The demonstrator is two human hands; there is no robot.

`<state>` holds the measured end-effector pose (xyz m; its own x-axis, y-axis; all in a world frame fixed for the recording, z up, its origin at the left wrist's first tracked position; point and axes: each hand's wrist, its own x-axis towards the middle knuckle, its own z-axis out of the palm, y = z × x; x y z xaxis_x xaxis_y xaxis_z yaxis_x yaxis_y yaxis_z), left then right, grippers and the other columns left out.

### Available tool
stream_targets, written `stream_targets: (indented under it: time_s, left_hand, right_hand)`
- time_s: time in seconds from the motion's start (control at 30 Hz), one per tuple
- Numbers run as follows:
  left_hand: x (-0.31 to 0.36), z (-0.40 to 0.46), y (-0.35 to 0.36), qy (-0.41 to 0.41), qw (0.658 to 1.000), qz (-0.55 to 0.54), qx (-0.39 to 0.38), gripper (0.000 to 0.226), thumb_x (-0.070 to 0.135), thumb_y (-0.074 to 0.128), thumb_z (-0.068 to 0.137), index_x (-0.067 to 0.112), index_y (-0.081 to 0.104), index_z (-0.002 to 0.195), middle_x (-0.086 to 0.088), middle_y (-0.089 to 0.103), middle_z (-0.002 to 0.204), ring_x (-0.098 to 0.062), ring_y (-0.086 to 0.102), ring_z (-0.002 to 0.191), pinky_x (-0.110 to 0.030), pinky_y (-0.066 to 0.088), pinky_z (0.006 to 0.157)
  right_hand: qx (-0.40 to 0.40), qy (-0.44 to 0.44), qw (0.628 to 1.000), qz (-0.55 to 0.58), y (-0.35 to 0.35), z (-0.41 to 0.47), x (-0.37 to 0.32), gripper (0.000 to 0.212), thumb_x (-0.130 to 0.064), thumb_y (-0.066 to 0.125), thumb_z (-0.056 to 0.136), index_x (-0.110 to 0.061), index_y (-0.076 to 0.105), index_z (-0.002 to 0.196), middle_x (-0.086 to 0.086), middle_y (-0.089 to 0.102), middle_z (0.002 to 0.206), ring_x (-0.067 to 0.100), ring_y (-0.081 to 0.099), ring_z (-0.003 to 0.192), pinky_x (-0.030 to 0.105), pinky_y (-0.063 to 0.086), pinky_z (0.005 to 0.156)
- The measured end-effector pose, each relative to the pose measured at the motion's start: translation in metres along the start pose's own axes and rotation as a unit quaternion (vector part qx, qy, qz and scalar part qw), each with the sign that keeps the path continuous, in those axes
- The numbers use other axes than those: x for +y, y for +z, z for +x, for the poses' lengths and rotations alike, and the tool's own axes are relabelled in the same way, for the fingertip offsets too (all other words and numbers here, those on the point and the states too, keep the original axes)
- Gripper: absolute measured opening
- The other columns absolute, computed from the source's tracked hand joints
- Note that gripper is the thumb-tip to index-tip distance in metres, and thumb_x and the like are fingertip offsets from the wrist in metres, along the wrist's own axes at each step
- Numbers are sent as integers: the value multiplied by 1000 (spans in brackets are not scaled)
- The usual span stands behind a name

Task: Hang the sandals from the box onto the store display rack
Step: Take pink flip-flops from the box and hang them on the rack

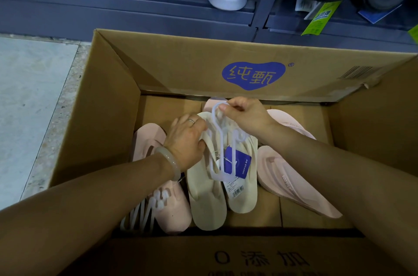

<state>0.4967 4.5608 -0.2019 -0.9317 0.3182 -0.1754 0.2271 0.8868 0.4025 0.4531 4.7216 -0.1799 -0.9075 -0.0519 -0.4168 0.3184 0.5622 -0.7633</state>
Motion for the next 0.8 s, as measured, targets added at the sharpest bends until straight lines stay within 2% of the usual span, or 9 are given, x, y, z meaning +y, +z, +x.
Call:
stream_targets:
  time_s: [0.1,0.2,0.3,0.33,0.4,0.5,0.57,0.67,0.8]
  left_hand:
    - [3,2,-1,-23,1000,9,0,24,16,45,88,14,55,109,-3,57,115,-21,44,110,-27,20,85]
    - [7,7,-1,-52,999,2,-13,25,21,40,93,15,55,113,-4,57,118,-23,47,110,-29,25,89]
    - [10,9,-3,-93,991,-77,-53,22,18,49,89,15,55,110,-8,52,118,-26,52,103,-31,40,84]
    - [11,9,-4,-100,988,-99,-63,23,18,53,86,16,55,109,-7,50,117,-25,52,101,-30,42,82]
    - [11,10,-8,-104,987,-88,-83,29,24,60,79,20,55,107,-4,48,113,-24,51,100,-31,44,85]
    - [13,17,-16,-116,986,-84,-83,34,34,60,78,24,58,111,0,46,114,-23,46,111,-35,36,95]
    - [17,25,-16,-120,986,-100,-57,42,46,58,80,25,56,116,1,51,119,-23,43,117,-36,32,95]
    - [22,38,-13,-152,982,-111,-22,59,59,60,75,25,51,123,0,55,119,-24,42,119,-37,34,94]
    - [21,53,-11,-143,984,-92,-46,31,48,54,87,23,63,103,-4,53,112,-25,43,111,-34,35,91]
  right_hand:
    - [-21,18,999,24,-8,-5,4,26,-40,55,89,-15,64,90,-6,61,79,4,54,73,20,44,69]
    - [-16,50,999,1,-14,-7,14,44,-43,45,94,-4,64,103,10,67,112,23,61,105,33,46,90]
    - [-24,69,997,-12,-21,-7,24,24,-18,47,95,-11,64,110,6,62,121,17,57,108,24,42,88]
    - [-34,75,996,-16,-24,-7,28,25,-8,49,92,-10,63,113,8,61,121,17,56,108,24,43,88]
    - [-76,84,992,-49,-28,-6,34,36,5,50,86,-8,59,118,10,59,118,20,56,107,29,46,89]
    - [-147,82,980,-108,-31,-8,40,45,7,60,78,-10,55,120,4,58,105,17,55,96,34,50,82]
    - [-161,70,975,-139,-28,-9,42,34,0,68,76,-12,56,106,0,58,91,17,55,89,33,49,79]
    - [-138,19,974,-181,-21,-11,42,16,-7,67,80,-8,56,92,-7,49,73,17,49,81,23,40,66]
    - [-123,61,988,-76,-22,-13,38,16,2,65,80,-3,56,92,5,52,73,18,51,70,28,45,59]
